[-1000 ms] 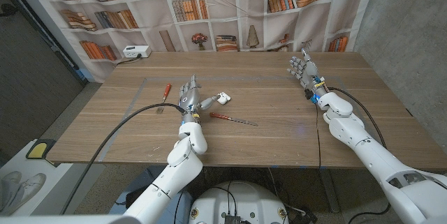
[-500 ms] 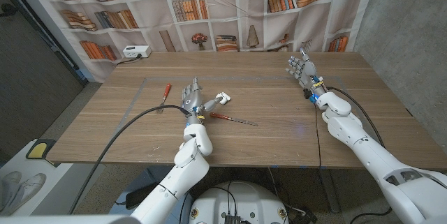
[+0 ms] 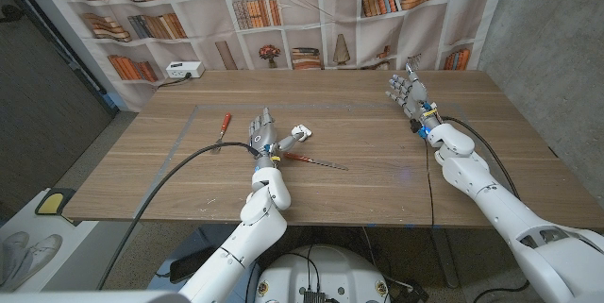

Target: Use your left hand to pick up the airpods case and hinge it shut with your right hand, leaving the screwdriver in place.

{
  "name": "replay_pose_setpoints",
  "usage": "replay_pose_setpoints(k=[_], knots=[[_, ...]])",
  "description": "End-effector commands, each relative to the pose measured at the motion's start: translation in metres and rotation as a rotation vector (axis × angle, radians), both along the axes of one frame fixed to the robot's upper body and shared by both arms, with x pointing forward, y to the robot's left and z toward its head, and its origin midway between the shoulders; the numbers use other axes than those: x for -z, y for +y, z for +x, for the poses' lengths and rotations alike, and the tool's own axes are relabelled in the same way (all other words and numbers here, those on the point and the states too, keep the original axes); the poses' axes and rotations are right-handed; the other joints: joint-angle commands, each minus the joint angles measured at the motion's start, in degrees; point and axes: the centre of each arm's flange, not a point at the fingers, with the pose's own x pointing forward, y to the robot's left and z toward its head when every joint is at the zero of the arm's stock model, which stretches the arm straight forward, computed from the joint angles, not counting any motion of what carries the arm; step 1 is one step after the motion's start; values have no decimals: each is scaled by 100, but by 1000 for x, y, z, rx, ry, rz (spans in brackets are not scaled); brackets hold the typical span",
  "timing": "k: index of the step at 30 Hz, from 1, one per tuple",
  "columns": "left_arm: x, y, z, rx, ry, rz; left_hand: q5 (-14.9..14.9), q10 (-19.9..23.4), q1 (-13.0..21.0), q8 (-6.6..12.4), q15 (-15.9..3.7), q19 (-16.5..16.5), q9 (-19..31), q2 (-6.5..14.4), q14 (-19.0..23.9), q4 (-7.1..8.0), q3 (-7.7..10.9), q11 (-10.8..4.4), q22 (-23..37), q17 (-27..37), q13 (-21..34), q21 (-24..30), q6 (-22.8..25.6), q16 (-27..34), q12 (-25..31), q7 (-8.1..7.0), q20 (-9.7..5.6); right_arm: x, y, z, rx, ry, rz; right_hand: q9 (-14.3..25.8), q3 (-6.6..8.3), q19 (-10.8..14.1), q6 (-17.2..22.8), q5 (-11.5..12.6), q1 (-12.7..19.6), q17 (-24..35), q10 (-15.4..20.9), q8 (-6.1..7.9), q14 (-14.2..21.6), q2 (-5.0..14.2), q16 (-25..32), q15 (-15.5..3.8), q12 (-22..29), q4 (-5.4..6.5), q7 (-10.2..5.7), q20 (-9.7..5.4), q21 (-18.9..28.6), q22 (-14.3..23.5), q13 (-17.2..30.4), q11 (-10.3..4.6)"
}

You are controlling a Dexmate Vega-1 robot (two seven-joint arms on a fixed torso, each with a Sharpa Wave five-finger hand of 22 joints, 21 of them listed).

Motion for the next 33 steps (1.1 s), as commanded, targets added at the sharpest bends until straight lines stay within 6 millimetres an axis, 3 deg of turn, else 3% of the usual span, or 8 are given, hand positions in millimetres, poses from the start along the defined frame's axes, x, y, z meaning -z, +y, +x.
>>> replay_pose_setpoints(k=[1,5,17,23,33], knots=[[-1,-4,5,3,34,16,38,-206,-59,-44,58,-102,1,1,-170,8,-31,-11,16,9,-62,-35,-1764,-24,-161,-75,51,-3,3,2,-11,-5,2,24,8,-5,11,-7,-4,3,-43,39,-40,68,44,-20,7,-19,-17,32,-11,23,13,18],[0,-5,6,5,31,18,39,-266,-51,-48,64,-129,3,20,-197,6,-38,-187,16,11,-100,-32,-1813,-5,-231,-132,67,-4,3,2,-12,-10,4,24,8,-4,12,-8,-5,1,-46,39,-40,70,45,-13,6,-22,-19,31,-22,23,13,19],[2,-13,15,32,43,27,43,-254,-7,-36,54,-112,5,58,-202,-9,-25,-192,16,12,-135,-17,-1827,14,-268,-156,57,-8,2,0,-6,-19,-3,24,7,2,14,-9,-7,-3,-47,40,-43,72,45,-25,7,-30,-28,40,-48,24,13,24],[0,-24,17,20,48,124,44,-257,22,-29,57,-103,5,74,-209,-20,-17,-204,16,12,-152,-12,-1826,19,-288,-155,41,-9,1,1,-9,-21,3,24,7,5,12,-9,-8,-4,-45,39,-43,76,46,-28,8,-33,-28,46,-59,24,13,16],[4,-23,18,15,34,81,41,-268,58,-23,62,-88,6,100,-213,-32,-6,-178,16,12,-176,-4,-1833,27,-323,-169,31,-9,-2,0,0,-20,-3,24,9,7,15,-9,-8,-7,-52,41,-44,81,46,-24,6,-37,-31,51,-74,24,13,11]])
